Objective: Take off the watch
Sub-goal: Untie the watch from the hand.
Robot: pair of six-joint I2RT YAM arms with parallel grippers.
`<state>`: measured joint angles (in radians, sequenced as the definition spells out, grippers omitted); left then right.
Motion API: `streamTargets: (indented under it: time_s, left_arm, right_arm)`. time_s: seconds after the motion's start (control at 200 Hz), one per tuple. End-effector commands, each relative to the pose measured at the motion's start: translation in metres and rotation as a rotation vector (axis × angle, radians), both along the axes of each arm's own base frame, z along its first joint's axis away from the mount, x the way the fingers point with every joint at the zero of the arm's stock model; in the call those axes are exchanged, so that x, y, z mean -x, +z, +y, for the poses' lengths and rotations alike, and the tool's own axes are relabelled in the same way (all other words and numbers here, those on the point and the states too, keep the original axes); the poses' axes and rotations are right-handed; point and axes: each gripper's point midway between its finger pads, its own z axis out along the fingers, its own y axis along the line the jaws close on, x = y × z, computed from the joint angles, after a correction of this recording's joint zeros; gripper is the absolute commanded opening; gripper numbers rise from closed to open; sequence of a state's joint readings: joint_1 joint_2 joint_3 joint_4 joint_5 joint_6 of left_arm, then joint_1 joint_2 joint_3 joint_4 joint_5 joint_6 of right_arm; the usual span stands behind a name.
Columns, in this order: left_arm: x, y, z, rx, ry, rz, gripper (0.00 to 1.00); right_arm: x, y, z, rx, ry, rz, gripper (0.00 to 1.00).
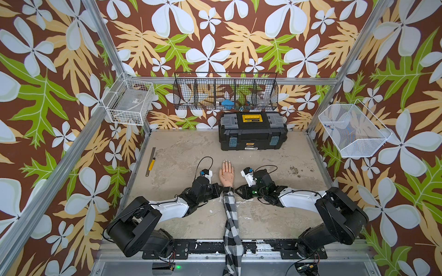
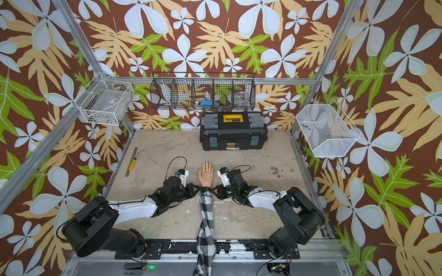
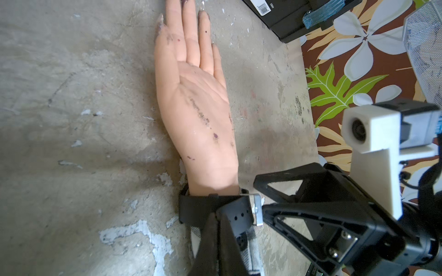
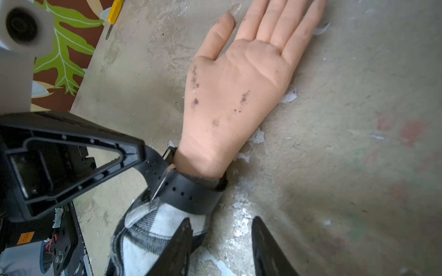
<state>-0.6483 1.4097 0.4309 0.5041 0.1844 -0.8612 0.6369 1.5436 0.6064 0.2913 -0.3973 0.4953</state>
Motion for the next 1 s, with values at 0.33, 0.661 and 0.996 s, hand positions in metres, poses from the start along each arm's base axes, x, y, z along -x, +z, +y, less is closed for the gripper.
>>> streamTargets:
  time_s: [0.33, 0.661, 0.996]
  left_arm:
    - [-0.002, 0.002, -0.004, 0.005, -0.013, -0.009, 0.0]
    - [-0.002, 0.002, -0.004, 0.009, -0.014, -0.008, 0.0]
    - [-0.003, 0.01, -0.006, 0.027, -0.016, -0.023, 0.0]
  right_arm:
    - [0.0, 0.049, 0.025, -0.245, -0.022, 0.063, 0.45]
    - [0.004, 0.049, 0.045, -0.337, -0.002, 0.141, 0.45]
    - [0.004, 0.051, 0.053, -0.369, -0.003, 0.162, 0.44]
